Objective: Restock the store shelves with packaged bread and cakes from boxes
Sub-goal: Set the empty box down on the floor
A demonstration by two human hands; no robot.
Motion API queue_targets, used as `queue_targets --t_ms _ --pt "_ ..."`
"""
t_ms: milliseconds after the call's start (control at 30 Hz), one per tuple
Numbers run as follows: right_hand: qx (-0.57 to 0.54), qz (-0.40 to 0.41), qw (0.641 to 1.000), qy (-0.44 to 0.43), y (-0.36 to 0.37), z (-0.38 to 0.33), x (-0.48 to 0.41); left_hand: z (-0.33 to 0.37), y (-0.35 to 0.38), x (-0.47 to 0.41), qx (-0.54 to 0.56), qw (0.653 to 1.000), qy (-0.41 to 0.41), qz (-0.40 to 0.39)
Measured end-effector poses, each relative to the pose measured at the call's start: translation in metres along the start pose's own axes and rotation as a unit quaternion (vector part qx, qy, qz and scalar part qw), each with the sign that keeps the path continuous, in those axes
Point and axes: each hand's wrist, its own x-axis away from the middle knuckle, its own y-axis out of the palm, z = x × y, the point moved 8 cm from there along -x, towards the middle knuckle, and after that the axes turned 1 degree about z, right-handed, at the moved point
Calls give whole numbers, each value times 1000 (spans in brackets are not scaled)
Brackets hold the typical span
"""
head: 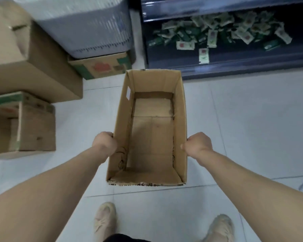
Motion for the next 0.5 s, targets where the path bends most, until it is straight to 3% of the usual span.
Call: queue_targets --t_ms 233,500 --pt "18 -43 996 -81 154 -148 30 -161 -112 -60 48 995 -75 46" --pt "27 -67 994 -83 280 -227 18 -255 -159 -144 88 987 -106 77"
